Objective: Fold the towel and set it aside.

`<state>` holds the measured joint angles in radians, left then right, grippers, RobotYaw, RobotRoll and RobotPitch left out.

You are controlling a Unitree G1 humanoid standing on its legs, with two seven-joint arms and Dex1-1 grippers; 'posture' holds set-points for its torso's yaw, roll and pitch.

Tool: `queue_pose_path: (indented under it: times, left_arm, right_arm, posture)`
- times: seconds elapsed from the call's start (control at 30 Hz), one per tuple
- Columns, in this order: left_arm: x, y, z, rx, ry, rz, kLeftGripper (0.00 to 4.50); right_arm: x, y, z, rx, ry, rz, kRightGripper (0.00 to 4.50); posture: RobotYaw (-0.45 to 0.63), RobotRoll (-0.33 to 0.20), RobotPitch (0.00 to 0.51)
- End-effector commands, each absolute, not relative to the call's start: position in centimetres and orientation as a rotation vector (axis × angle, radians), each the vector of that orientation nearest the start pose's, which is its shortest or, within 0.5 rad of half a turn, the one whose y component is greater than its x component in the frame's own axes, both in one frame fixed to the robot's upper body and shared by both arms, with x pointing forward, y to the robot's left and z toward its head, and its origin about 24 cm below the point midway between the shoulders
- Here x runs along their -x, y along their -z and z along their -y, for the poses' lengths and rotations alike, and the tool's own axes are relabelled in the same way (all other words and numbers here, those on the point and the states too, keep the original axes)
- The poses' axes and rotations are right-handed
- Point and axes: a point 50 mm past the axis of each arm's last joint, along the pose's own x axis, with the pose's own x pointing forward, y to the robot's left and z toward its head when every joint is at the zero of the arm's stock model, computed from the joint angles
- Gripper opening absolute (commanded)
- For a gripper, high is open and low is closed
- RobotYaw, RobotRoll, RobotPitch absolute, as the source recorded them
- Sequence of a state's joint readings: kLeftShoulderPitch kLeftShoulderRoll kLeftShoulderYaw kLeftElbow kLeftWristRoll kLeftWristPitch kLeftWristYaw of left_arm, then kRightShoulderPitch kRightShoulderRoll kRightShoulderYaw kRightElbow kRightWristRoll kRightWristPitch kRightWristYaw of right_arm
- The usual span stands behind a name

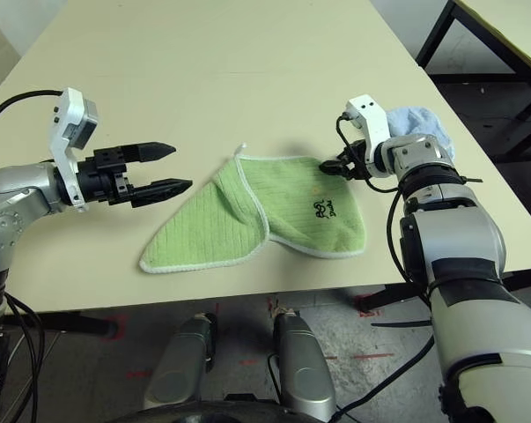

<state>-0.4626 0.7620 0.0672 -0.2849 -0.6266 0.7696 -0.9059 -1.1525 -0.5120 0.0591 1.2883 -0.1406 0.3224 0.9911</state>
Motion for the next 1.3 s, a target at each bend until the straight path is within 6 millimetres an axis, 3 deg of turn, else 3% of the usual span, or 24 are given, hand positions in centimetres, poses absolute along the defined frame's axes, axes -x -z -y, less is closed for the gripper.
queue_pose_path:
  times: [0.03, 0.13, 0.33, 0.47, 0.77, 1.0, 1.3]
  left_arm:
    - [-27.2, -19.8, -18.8, -0.198, 1.054, -0.157, 4.5]
    - [-27.3, -19.6, -18.9, -0.198, 1.048, -0.157, 4.5]
    - [-27.5, -19.5, -18.8, -0.202, 1.038, -0.145, 4.5]
    - [-27.3, -19.8, -17.9, -0.253, 1.076, -0.123, 4.5]
    - [-25.2, -19.9, -13.6, -0.439, 1.228, -0.083, 4.5]
    - [-23.4, -18.7, -10.1, -0.478, 1.286, -0.116, 4.5]
    - [-23.2, -16.0, -7.3, -0.603, 1.252, -0.241, 4.5]
  right_arm:
    - [-38.0, -11.6, 23.2, 0.194, -0.661, -0.725, 0.98]
    - [-38.5, -12.5, 23.2, 0.195, -0.633, -0.651, 0.01]
    - [-39.7, -14.1, 22.9, 0.238, -0.528, -0.48, 0.01]
    - [-40.7, -15.4, 21.0, 0.215, -0.495, -0.364, 0.01]
    - [-41.7, -16.3, 18.6, 0.195, -0.425, -0.277, 0.01]
    - [-41.6, -15.9, 19.0, 0.209, -0.401, -0.289, 0.01]
    - [-41.2, -15.5, 21.1, 0.21, -0.341, -0.312, 0.01]
  posture:
    - [0.14, 0.0, 0.158]
    - [0.14, 0.0, 0.151]
    - [0.14, 0.0, 0.144]
    - [0.14, 0.0, 0.142]
    - [0.16, 0.0, 0.145]
    - [0.17, 0.0, 0.15]
    - [0.17, 0.0, 0.173]
